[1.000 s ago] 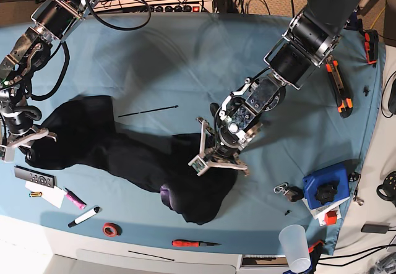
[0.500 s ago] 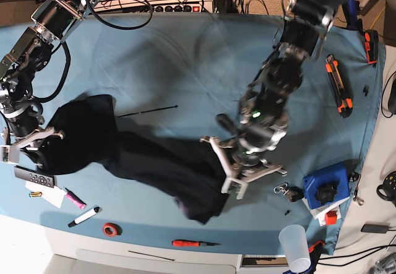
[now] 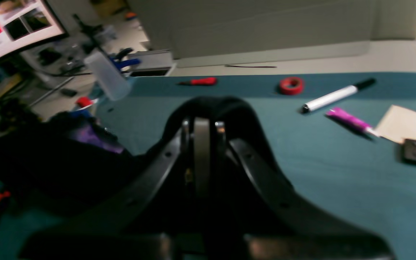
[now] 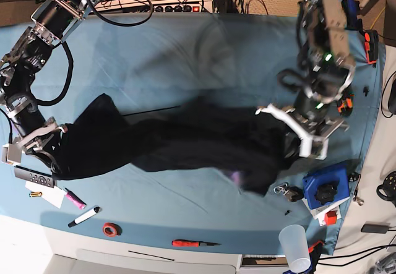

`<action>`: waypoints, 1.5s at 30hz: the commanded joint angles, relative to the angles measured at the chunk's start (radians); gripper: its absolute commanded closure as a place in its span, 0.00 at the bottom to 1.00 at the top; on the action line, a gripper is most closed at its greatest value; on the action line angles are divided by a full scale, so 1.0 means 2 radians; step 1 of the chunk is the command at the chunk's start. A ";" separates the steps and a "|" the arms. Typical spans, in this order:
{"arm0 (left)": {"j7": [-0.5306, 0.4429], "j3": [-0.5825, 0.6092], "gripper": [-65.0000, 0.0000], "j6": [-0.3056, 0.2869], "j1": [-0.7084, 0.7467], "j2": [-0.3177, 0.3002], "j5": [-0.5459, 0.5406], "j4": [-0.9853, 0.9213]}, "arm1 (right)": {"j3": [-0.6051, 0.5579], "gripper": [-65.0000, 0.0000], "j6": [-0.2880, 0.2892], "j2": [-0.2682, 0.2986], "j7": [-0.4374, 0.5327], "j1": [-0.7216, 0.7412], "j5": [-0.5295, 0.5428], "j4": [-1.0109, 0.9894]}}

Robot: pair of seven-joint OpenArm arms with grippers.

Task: Layout the t-shirt on the table in an organized manner, then fold the t-shirt properly
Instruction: 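Pull the grasped fabric away from the right gripper with the left gripper, then lay the stretched shirt flat and release both grippers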

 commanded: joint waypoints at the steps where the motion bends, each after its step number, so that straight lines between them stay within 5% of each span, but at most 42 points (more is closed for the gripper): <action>1: -0.016 -0.010 1.00 0.001 0.007 -0.006 -0.002 0.023 | 0.002 1.00 0.001 0.009 0.014 0.010 0.017 0.009; 7: -0.015 -0.064 1.00 0.001 0.084 -0.015 -0.002 0.072 | 0.002 1.00 0.001 0.009 0.017 0.010 0.016 0.009; 11: -0.020 -0.089 1.00 -0.005 0.111 -0.015 -0.006 0.072 | 0.002 1.00 0.001 0.009 0.039 0.012 -0.033 0.009; 22: -0.082 -0.088 1.00 -0.013 0.085 -0.015 -0.017 0.072 | 0.000 1.00 0.001 0.009 0.082 0.050 -0.127 0.008; 28: -0.105 -0.088 1.00 -0.087 0.017 -0.015 -0.076 0.007 | -0.032 1.00 -0.021 0.009 0.121 0.063 -0.217 0.008; 37: -0.128 0.018 1.00 -0.087 -0.154 -0.064 -0.055 -0.216 | -0.101 1.00 -0.037 0.009 0.225 0.125 -0.342 -0.151; 45: -0.168 0.107 1.00 -0.075 -0.338 -0.063 -0.029 -0.428 | -0.119 1.00 -0.066 0.010 0.258 0.271 -0.410 -0.324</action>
